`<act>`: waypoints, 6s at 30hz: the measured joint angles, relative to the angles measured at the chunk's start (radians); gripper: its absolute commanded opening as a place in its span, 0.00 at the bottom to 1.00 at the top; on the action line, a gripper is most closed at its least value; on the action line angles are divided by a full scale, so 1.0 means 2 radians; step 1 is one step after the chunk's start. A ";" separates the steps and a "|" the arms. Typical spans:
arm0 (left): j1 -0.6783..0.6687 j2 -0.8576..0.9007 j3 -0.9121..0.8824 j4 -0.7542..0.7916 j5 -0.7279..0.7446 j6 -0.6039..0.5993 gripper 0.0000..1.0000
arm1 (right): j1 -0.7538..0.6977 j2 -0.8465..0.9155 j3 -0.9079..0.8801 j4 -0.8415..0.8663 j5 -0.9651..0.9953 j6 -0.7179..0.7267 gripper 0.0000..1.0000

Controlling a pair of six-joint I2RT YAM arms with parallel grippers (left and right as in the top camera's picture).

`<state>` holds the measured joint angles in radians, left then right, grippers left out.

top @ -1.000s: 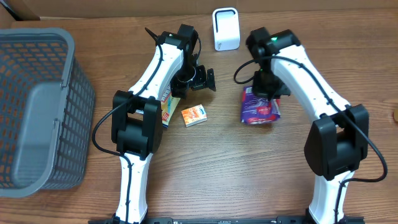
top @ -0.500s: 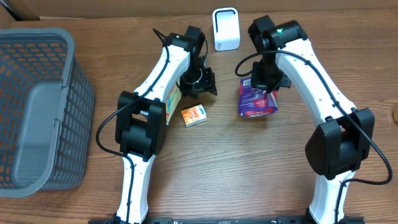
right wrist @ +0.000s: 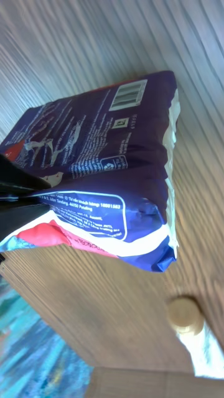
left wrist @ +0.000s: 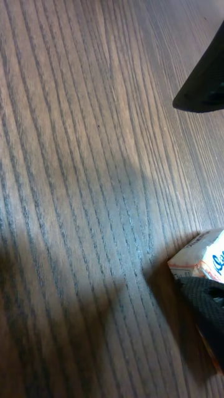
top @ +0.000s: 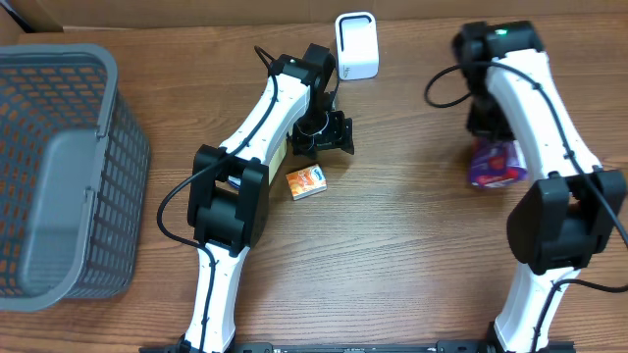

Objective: Scan the item barcode

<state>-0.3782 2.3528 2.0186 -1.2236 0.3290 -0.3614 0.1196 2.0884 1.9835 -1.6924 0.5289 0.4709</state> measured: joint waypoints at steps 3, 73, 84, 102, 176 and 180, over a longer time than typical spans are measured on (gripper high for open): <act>0.000 0.000 0.000 0.000 0.000 0.000 0.77 | -0.022 0.000 -0.001 0.012 0.007 0.003 0.04; 0.000 0.000 0.000 -0.015 0.000 0.017 1.00 | -0.163 0.007 -0.208 0.281 -0.600 -0.260 0.66; 0.000 0.000 0.000 -0.014 0.000 0.017 1.00 | -0.163 0.007 -0.255 0.321 -0.620 -0.261 0.59; 0.000 0.000 0.000 -0.011 -0.001 0.017 1.00 | -0.155 0.007 -0.280 0.374 -0.661 -0.240 0.04; 0.000 0.000 0.000 -0.009 -0.010 0.016 1.00 | -0.129 0.004 -0.220 0.819 -0.542 0.237 0.04; 0.000 0.000 0.000 -0.009 -0.010 0.016 1.00 | -0.229 -0.009 -0.218 0.706 -0.528 0.185 0.04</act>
<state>-0.3786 2.3528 2.0186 -1.2419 0.3092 -0.3286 -0.3389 2.0701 1.5482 -0.2802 -0.5266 0.8417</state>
